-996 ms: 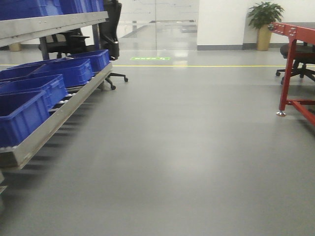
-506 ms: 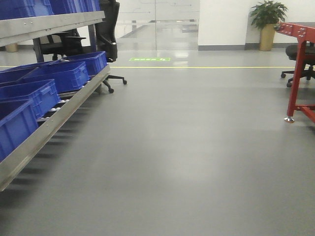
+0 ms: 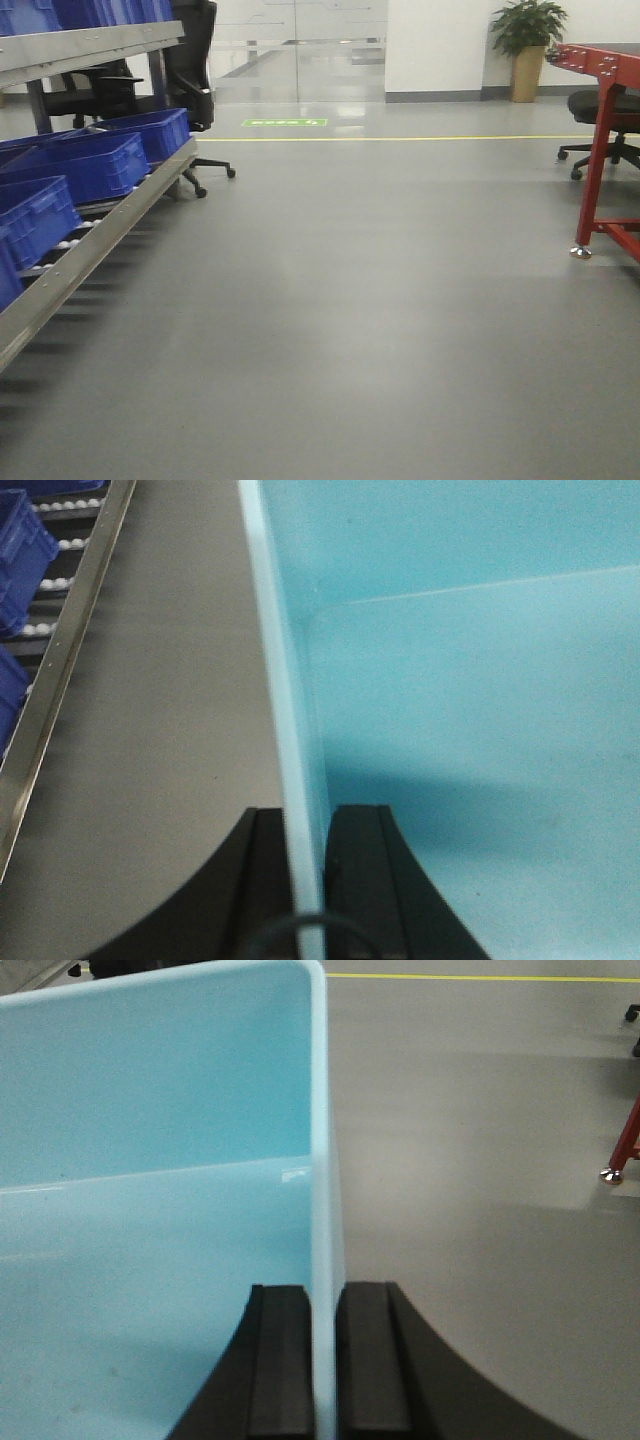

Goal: Move two blue bins to right shelf middle
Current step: 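Carry the bin in both grippers while driving to the other shelf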

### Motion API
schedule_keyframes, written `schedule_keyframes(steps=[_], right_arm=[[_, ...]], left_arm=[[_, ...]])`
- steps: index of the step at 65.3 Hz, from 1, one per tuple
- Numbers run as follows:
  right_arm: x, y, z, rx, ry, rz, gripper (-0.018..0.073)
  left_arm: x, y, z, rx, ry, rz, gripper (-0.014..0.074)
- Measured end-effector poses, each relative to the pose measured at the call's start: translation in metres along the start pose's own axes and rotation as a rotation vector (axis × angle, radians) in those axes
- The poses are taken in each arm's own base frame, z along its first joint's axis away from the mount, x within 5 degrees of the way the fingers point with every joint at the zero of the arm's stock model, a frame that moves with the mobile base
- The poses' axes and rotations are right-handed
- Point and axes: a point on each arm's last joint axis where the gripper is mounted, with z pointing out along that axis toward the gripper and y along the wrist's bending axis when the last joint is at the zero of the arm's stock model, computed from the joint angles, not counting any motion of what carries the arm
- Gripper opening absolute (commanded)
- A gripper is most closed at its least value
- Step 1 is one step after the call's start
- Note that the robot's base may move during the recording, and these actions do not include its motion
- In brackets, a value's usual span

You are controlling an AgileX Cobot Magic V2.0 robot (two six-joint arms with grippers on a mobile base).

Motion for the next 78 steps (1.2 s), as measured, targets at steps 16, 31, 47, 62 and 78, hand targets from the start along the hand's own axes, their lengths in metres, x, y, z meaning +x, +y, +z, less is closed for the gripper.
schedule_keyframes(steps=[16,31,47,62,78], right_arm=[[-0.0001,-0.0005,0.0001,0.001,0.0,0.001,-0.0151],[-0.0001,-0.0006,0.0001,0.002,0.0,0.001,-0.0151],[-0.0001,-0.0006,0.0001,0.002,0.0,0.001,-0.0151],[-0.0001,-0.0006,0.0001,0.002,0.0,0.0,-0.0151],[-0.0001,-0.0006,0.0001,0.002,0.0,0.0,-0.0151]], left_arm=[[-0.0005,-0.0003,0.0,0.003,-0.005,0.0,-0.0111],[0.0,-0.001,0.0016,0.004,-0.001,0.0,-0.0111],[0.0,-0.001,0.0016,0.004,-0.001,0.0,-0.0111],[0.0,-0.001,0.0016,0.004,-0.001,0.0,-0.0111],[-0.0001,-0.0009,0.0016,0.002,-0.002,0.001,-0.0111]])
